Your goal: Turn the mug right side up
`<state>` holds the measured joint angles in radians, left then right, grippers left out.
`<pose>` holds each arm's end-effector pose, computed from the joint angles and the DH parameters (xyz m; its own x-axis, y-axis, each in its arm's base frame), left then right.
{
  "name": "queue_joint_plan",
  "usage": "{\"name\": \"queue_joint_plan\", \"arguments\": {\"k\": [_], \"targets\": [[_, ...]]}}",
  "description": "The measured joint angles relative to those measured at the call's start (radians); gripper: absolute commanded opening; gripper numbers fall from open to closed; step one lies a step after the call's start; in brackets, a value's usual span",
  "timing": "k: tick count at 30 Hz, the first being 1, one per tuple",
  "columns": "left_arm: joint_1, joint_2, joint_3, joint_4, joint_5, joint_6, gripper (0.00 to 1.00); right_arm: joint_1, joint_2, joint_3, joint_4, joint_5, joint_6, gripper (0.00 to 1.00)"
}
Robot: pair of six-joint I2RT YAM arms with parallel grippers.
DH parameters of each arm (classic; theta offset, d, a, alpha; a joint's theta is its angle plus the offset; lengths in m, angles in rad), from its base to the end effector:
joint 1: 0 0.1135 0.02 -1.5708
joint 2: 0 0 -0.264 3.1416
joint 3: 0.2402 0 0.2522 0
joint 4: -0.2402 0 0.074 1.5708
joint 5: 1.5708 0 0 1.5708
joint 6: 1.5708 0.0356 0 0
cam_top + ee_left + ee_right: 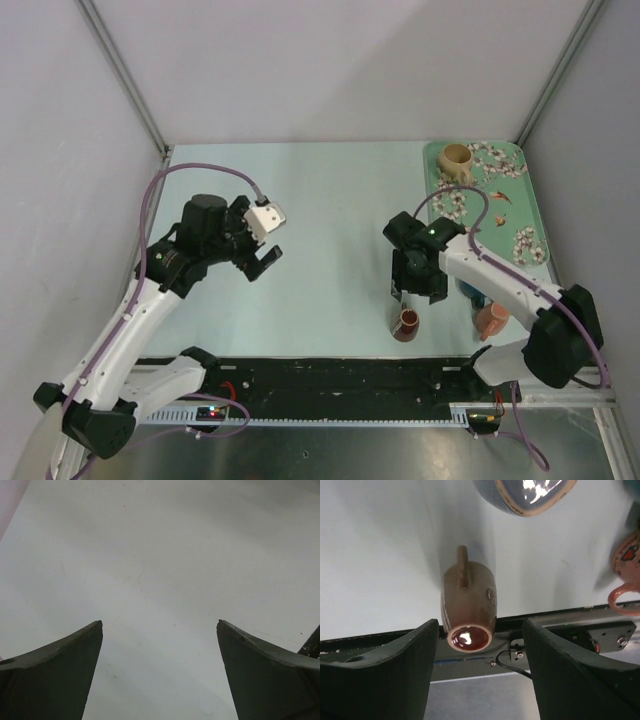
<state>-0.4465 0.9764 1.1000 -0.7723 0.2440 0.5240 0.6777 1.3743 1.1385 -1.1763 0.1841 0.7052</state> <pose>0.1716 -0.0917 0.3564 -0.1753 0.6222 -0.7630 0.7858 0.5553 0.2723 0.1894 0.1441 0.2659 -0.9707 0.0367 -0.2375 0.0464 0.9983 -0.0352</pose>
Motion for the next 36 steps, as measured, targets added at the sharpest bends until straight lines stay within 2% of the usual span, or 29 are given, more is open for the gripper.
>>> {"name": "queue_joint_plan", "arguments": {"k": [8,12,16,20,22,24,31,36], "targets": [[-0.021,-0.047,-0.056,-0.001,0.000,0.009,1.00,-0.043,0.135,-0.032,0.047,-0.105,0.012,0.71],[-0.023,-0.056,-0.061,-0.001,0.000,0.012,1.00,-0.051,0.226,-0.034,0.079,-0.145,-0.012,0.64],[-0.024,-0.063,-0.062,-0.001,-0.001,0.018,1.00,-0.075,0.318,-0.041,0.105,-0.159,-0.045,0.48],[-0.025,-0.069,-0.066,-0.001,-0.002,0.018,1.00,-0.084,0.335,-0.044,0.105,-0.155,-0.059,0.24],[-0.026,-0.069,-0.066,-0.001,-0.004,0.019,1.00,-0.085,0.337,-0.044,0.104,-0.158,-0.069,0.09],[-0.026,-0.069,-0.066,-0.001,-0.006,0.025,1.00,-0.085,0.339,-0.044,0.105,-0.166,-0.084,0.02],[-0.026,-0.068,-0.066,-0.001,-0.015,0.033,1.00,-0.079,0.322,-0.046,0.138,-0.227,-0.120,0.00],[-0.026,-0.062,-0.066,-0.001,0.005,0.010,1.00,-0.018,0.184,-0.060,0.268,-0.225,-0.168,0.00]]}}
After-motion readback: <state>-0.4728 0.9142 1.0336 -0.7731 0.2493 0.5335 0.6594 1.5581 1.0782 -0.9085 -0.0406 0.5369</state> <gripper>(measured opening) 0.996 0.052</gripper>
